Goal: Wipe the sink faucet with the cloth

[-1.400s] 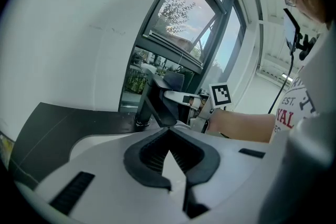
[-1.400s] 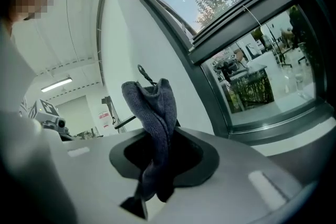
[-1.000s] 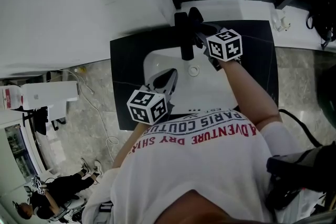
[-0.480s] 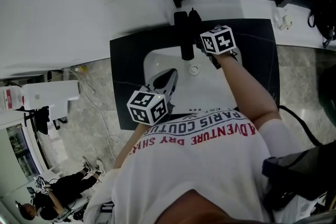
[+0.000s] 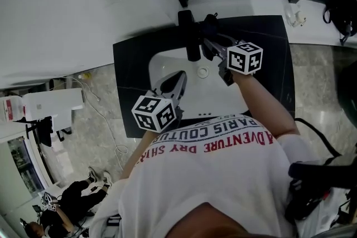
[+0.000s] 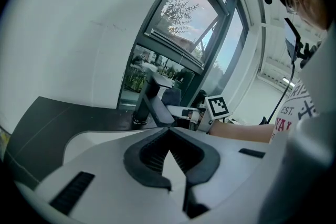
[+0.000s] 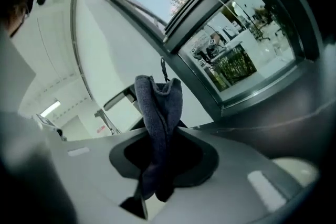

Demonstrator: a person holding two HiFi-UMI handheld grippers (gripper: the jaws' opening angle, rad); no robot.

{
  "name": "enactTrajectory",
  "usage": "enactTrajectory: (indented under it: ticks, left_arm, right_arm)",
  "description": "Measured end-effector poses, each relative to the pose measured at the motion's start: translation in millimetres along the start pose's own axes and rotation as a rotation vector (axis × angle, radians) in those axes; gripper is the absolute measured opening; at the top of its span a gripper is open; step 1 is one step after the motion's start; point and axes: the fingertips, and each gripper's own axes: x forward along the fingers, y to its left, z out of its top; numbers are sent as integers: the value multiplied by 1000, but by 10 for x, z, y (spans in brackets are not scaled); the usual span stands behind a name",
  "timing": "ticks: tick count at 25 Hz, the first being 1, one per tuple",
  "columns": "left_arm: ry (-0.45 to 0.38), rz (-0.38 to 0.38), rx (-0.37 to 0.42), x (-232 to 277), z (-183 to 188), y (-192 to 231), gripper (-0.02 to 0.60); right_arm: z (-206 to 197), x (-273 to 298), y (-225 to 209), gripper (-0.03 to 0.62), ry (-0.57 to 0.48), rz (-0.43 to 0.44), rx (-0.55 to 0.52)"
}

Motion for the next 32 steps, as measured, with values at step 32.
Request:
enactTrajectory:
  ticks: [32]
  left_arm:
    - [39, 12, 6, 9, -165, 2, 2]
  right_arm:
    - [-333, 283, -325, 78, -202, 39, 330]
